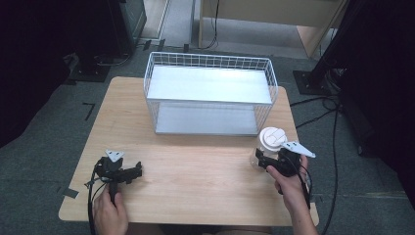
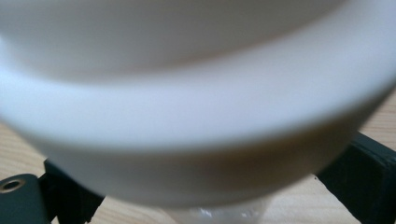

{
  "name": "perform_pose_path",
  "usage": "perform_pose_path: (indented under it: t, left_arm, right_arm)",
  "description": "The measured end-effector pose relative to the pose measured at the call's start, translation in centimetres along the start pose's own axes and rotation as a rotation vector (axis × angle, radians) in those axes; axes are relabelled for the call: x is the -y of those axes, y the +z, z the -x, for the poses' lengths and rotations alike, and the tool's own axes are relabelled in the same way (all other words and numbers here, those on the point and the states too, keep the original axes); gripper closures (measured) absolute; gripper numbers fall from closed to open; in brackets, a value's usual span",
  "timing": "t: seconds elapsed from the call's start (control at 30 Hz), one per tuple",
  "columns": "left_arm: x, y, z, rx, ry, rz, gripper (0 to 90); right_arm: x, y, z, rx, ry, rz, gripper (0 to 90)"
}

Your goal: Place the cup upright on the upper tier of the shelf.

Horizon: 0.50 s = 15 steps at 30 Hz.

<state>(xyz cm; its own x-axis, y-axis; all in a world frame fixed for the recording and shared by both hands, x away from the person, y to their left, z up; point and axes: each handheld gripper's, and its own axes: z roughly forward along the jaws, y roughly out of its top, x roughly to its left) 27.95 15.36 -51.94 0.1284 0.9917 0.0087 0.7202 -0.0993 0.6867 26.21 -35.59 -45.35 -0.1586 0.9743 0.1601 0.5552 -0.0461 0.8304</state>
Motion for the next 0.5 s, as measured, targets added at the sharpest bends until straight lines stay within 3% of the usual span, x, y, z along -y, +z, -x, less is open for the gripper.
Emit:
perform_pose_path:
  t: [0.2,0.27,0.3,0.33,0.37,0.5]
  left_arm:
    - [0.0,0.0,0.0,0.0,0.0,0.0,0.0]
    - [0.0,0.0,0.0,0.0,0.0,0.0,0.0]
    - [0.0,0.0,0.0,0.0,0.0,0.0,0.0]
    - [0.0,0.0,0.0,0.0,0.0,0.0,0.0]
    - [0.0,0.0,0.0,0.0,0.0,0.0,0.0]
    - [0.0,0.0,0.0,0.0,-0.001,0.0,0.0]
  right_arm:
    - [-0.3,0.4,-0.4,-0.006,0.035,0.035,11.6]
    - [-0.3,0.4,-0.5,0.006,0.028,0.042,12.6]
    - [-0.3,0.4,-0.9,0.036,-0.006,0.061,14.4]
    - [-0.3,0.4,-0.9,0.036,-0.006,0.061,14.4]
    - [-0.5,0.3,-1.3,0.066,-0.023,0.076,15.9]
    - [-0.9,0.1,-1.3,0.027,0.025,0.089,16.3]
